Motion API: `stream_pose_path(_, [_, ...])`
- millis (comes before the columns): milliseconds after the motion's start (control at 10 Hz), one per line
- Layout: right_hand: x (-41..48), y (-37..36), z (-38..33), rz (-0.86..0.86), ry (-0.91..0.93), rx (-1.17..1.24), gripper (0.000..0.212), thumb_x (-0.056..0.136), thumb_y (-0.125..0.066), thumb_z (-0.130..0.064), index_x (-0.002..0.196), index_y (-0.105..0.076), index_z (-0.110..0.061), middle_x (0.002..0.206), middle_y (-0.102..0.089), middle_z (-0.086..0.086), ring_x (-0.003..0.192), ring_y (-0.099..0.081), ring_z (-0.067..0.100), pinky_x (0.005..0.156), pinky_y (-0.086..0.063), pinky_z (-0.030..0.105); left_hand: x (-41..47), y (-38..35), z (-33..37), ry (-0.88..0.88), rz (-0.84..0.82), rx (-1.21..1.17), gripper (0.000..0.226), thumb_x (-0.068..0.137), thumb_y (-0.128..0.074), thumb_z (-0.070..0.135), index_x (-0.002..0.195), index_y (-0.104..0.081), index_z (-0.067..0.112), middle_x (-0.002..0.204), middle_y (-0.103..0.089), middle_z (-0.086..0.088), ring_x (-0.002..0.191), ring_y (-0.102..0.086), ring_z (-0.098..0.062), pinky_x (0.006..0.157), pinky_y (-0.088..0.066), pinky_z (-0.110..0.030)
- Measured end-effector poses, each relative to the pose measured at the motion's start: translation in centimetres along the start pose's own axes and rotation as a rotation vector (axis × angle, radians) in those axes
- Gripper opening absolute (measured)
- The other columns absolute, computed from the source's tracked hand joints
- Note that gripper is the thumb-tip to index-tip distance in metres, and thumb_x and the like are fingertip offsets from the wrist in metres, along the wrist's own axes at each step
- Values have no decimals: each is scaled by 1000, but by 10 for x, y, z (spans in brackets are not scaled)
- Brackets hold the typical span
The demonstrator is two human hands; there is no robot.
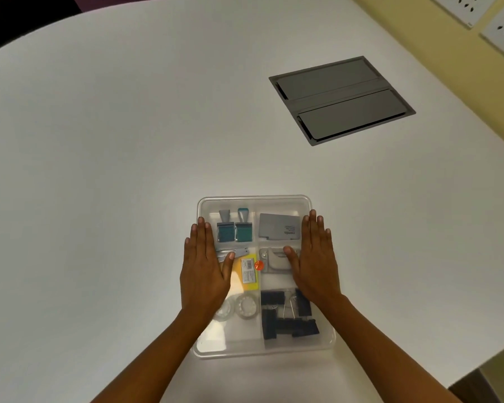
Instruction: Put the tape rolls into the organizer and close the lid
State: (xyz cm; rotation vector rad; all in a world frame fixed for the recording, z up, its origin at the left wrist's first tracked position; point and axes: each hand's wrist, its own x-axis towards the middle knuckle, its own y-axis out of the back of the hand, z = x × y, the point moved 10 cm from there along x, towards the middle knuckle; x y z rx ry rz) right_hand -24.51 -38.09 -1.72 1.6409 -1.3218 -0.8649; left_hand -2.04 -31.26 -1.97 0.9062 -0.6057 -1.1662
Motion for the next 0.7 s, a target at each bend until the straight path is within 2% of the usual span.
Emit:
stream_pose_path(200, [-1,0,2,16,-12,15,79,92,-34,-56,151,-2,-14,161,-3,3,148,1,22,119,-2,39,0,4,2,-2,15,-18,81,86,-15,67,150,-4,18,159,-7,-1,146,-4,-20,117,-5,-36])
stream_pose_path(300, [-3,2,0,12,-19,38,78,93,-36,-53,151,-1,-15,161,-2,2,148,1,21,119,-4,38,-2,4,1,5,8,-44,75,90,-29,55,150,-4,18,159,-8,-1,146,-4,-19,117,-5,-35])
stream_pose_path(500, [-11,15,0,-14,-92,272,69,96,-45,-40,151,-9,-19,159,-20,0,143,-27,20,115,-32,40,-4,10,-1,45,-47,-96,72,90,-32,49,149,-6,17,159,-8,-4,146,-8,-24,117,-12,-40])
stream_pose_path(600, [-6,25,-4,-4,-65,215,68,97,-42,-42,151,-9,-17,160,-17,1,146,-20,21,118,-24,39,1,26,4,-30,2,-60,69,94,-22,51,150,-4,15,159,-3,-3,147,-5,-22,119,-8,-40])
stream_pose_path(700, [5,55,-14,74,-23,97,67,99,-36,-43,151,-6,-14,161,-8,2,148,-10,20,118,-12,31,9,58,25,-119,104,6,69,92,-16,50,149,-4,13,159,-2,-4,146,-3,-20,119,-4,-36])
